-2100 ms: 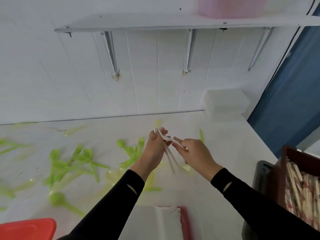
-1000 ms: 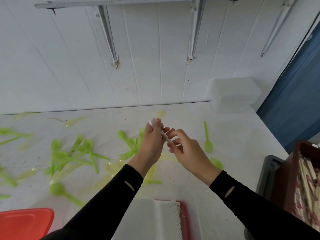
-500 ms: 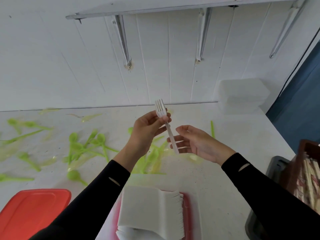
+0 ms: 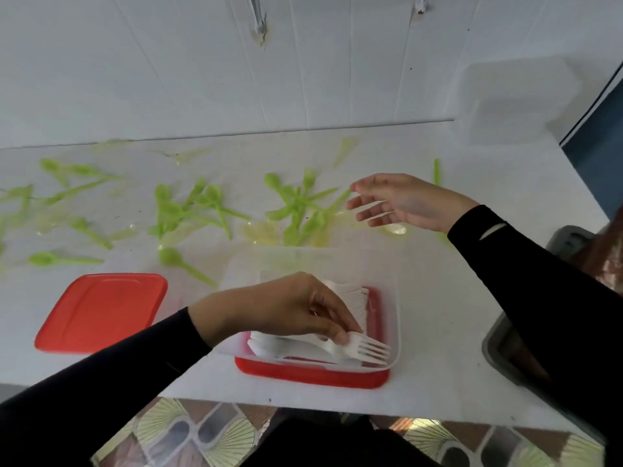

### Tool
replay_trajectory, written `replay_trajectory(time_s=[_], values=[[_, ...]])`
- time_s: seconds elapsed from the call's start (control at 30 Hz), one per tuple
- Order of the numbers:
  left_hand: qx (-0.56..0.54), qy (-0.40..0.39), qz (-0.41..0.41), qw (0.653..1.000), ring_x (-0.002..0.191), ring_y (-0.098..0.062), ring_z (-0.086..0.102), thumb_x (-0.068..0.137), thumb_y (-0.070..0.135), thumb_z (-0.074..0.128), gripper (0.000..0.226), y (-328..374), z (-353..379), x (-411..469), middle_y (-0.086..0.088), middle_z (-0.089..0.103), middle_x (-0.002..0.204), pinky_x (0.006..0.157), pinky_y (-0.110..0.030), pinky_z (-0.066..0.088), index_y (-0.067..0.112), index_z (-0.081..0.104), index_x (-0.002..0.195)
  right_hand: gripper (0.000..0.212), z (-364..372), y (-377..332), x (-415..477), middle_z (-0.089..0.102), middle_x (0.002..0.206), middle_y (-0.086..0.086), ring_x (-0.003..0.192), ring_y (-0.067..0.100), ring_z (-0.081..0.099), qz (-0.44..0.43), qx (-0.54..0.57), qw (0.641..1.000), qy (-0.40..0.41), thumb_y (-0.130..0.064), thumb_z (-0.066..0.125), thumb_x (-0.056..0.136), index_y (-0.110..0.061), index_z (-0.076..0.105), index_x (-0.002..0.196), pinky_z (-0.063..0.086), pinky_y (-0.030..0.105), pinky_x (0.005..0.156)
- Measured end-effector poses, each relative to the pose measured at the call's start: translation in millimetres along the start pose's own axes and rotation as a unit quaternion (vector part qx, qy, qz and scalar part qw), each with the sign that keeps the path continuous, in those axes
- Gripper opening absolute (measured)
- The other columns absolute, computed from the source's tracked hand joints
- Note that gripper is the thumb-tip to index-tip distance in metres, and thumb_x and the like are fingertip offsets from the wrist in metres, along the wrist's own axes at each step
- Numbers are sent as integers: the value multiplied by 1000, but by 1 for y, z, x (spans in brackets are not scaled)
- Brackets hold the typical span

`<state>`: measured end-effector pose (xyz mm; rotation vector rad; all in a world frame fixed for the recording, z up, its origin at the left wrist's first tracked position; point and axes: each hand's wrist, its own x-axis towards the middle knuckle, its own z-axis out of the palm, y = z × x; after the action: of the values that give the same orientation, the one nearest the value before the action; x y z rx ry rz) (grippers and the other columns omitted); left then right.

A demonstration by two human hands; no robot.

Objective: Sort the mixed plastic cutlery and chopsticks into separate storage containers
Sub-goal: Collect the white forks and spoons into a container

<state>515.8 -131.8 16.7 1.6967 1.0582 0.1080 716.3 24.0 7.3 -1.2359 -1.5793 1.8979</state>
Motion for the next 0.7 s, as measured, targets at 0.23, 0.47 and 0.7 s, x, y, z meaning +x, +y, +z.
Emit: replay_trajectory(time_s=[0.23,0.47,0.7], values=[[123,-20,-4,992,86,-5,69,89,14,71,22,-16,10,-2,4,76,98,76,-12,50,18,76,110,17,-3,3,2,71,108,5,90,21,68,-3,-28,1000,1,-28,59,98,-17,60,112,53,37,90],[175,-44,-11,984,87,1,67,91,14,68,24,-16,12,0,5,73,103,74,-6,47,16,73,114,20,-3,4,3,71,114,8,92,21,68,-1,-48,999,-1,-28,58,99,-16,61,115,54,37,90],[239,-33,32,970,83,-7,65,88,23,73,25,-17,13,-1,2,70,99,74,-9,47,13,73,111,26,-4,5,5,70,117,9,92,21,69,6,-62,998,0,-29,58,99,-14,60,120,55,33,84]])
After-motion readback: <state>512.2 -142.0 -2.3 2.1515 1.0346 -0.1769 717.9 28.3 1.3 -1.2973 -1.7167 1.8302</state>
